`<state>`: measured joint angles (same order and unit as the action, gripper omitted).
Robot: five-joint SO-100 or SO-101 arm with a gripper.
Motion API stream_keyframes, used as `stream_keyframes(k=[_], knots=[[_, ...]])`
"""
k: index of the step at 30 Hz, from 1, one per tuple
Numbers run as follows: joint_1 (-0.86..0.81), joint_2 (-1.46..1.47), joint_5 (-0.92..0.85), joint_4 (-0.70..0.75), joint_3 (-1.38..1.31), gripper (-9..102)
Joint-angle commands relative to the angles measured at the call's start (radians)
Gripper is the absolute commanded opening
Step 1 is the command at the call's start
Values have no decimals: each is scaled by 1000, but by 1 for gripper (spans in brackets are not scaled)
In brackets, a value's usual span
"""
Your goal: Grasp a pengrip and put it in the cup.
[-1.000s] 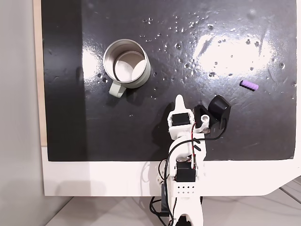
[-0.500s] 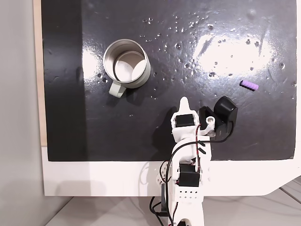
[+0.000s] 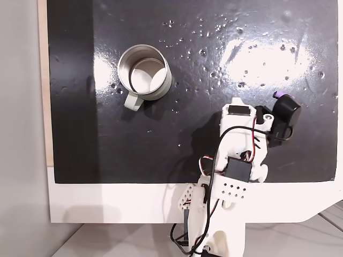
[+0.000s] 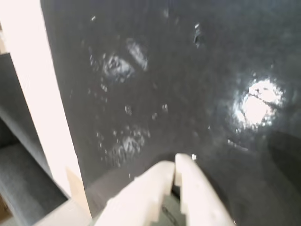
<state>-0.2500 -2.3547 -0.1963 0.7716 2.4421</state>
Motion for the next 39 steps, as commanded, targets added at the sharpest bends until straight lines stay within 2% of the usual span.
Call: stream_keyframes(k=[1, 13, 21, 32, 39], knots=[[-67, 144, 20, -38, -153, 0], [-215, 604, 14, 54, -500, 2], [-284, 807, -44, 129, -689, 11], [-328, 851, -132, 198, -775, 22], [-376, 891, -192, 215, -816, 22]])
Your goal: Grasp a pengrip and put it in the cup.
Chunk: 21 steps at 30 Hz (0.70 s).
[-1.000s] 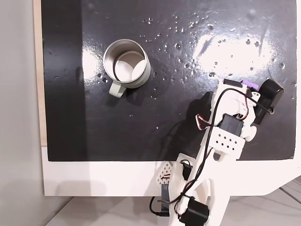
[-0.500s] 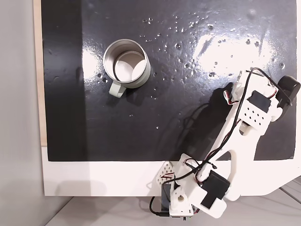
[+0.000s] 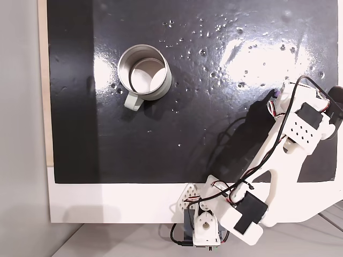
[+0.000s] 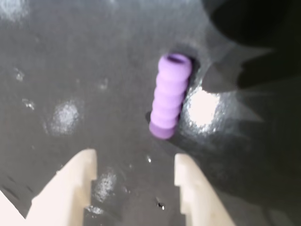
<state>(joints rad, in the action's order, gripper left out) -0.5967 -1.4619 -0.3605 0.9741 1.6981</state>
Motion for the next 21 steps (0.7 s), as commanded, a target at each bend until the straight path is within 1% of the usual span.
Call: stream_keyframes(k=[1, 10, 21], knots=[[-35, 11, -38, 12, -80, 22], [-71, 118, -86, 12, -152, 22], [-46, 225, -164, -8, -156, 19]])
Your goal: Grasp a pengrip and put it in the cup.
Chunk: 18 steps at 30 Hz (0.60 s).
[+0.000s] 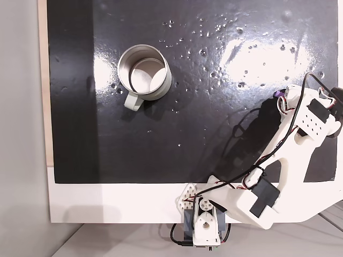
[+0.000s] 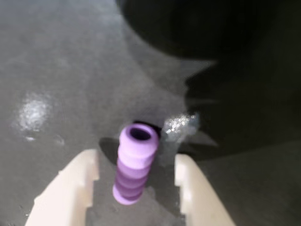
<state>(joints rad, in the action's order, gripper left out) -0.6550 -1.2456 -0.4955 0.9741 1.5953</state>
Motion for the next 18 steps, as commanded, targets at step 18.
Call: stream_keyframes(k=[18], knots=[[74, -87, -2, 74, -58, 0]])
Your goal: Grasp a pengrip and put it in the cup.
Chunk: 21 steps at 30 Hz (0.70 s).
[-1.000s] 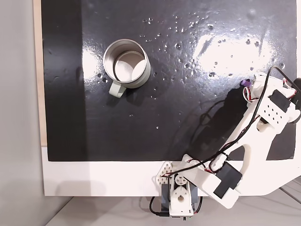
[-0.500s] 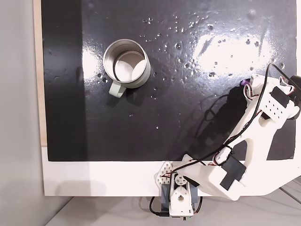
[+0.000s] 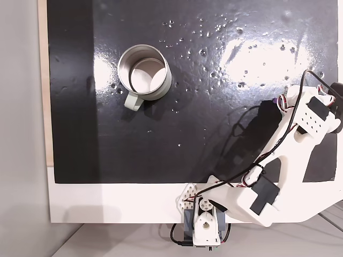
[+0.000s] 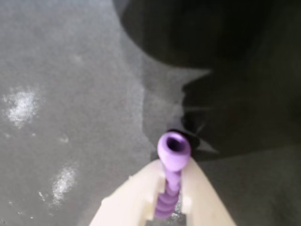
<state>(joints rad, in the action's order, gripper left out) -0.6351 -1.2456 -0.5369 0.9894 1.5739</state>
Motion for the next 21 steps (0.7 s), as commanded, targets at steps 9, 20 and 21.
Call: stream_keyframes(k=[9, 20, 21], knots=[[321, -342, 259, 344, -173, 0], [704, -575, 410, 422, -225, 0], [736, -577, 423, 422, -249, 0]])
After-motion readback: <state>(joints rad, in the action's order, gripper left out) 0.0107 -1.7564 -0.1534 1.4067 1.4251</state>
